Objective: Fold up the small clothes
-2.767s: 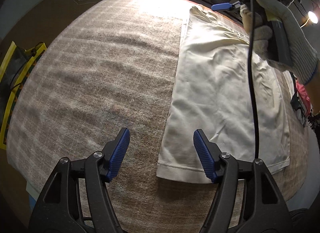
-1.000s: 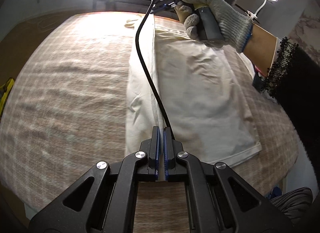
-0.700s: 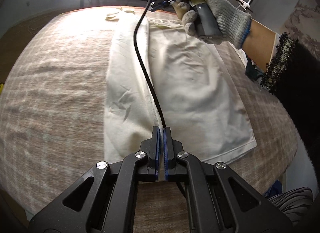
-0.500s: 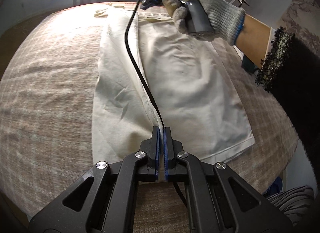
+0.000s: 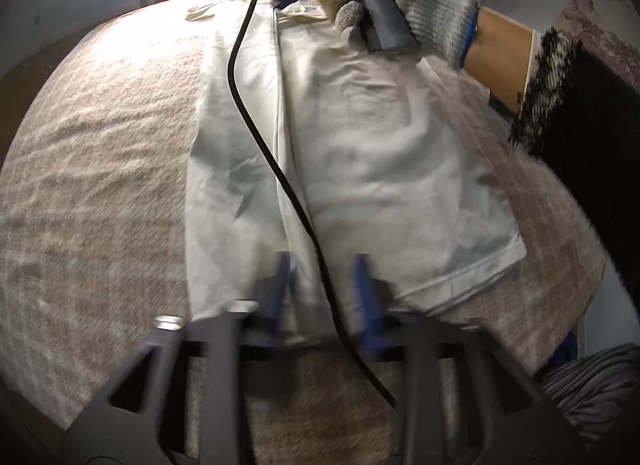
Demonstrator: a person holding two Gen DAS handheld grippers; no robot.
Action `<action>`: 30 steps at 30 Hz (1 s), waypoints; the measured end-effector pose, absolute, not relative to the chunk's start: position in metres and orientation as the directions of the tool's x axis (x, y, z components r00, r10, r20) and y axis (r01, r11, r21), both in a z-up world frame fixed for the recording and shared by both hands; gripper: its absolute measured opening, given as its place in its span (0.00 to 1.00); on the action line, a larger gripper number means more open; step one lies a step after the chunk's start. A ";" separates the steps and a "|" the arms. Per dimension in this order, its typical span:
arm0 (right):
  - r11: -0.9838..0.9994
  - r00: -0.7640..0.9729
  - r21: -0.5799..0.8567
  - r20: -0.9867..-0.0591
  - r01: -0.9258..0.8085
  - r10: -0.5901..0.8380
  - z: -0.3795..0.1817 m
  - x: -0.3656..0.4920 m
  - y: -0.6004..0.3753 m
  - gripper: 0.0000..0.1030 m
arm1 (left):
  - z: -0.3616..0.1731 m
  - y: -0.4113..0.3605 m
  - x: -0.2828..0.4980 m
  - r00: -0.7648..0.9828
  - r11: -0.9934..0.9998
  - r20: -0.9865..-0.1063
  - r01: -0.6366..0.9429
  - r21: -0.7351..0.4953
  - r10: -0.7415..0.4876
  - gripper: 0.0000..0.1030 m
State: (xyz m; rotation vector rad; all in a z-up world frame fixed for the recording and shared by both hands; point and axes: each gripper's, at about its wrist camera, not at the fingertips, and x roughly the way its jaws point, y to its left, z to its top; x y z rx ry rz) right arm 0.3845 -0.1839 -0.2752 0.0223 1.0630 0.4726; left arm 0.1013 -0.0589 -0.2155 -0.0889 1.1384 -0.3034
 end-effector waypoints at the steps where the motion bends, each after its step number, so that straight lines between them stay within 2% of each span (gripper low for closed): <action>1: 0.913 0.426 0.188 -0.838 -0.363 0.342 -0.272 0.383 -0.181 0.00 | -0.215 -0.056 0.098 0.384 0.955 -0.878 0.189 -0.229 -0.287 0.54; 7: 0.919 0.449 0.185 -0.827 -0.349 0.337 -0.259 0.375 -0.196 0.03 | -0.198 -0.027 0.080 0.430 0.954 -0.852 0.172 -0.247 -0.298 0.54; 8: 0.918 0.452 0.196 -0.822 -0.346 0.346 -0.255 0.371 -0.200 0.10 | -0.195 -0.020 0.080 0.449 0.958 -0.847 0.162 -0.235 -0.283 0.54; 9: 0.916 0.458 0.208 -0.815 -0.342 0.356 -0.250 0.366 -0.205 0.22 | -0.193 -0.012 0.080 0.466 0.964 -0.844 0.140 -0.228 -0.267 0.54; 10: 0.916 0.470 0.219 -0.803 -0.337 0.365 -0.244 0.359 -0.211 0.27 | -0.194 -0.005 0.081 0.470 0.965 -0.843 0.119 -0.233 -0.262 0.54; 14: 0.894 0.491 0.286 -0.757 -0.344 0.432 -0.218 0.326 -0.234 0.27 | -0.196 0.022 0.091 0.465 0.946 -0.835 0.019 -0.323 -0.294 0.54; 19: 0.867 0.544 0.336 -0.678 -0.369 0.494 -0.174 0.260 -0.276 0.28 | -0.189 0.024 0.095 0.509 0.968 -0.832 0.010 -0.249 -0.220 0.54; 22: 0.856 0.565 0.360 -0.644 -0.371 0.516 -0.156 0.215 -0.300 0.28 | -0.200 0.030 0.099 0.485 0.968 -0.851 -0.031 -0.249 -0.203 0.53; 30: 0.850 0.530 0.334 -0.672 -0.407 0.517 -0.159 0.110 -0.296 0.27 | -0.232 0.044 0.108 0.406 0.946 -0.884 -0.119 -0.302 -0.231 0.54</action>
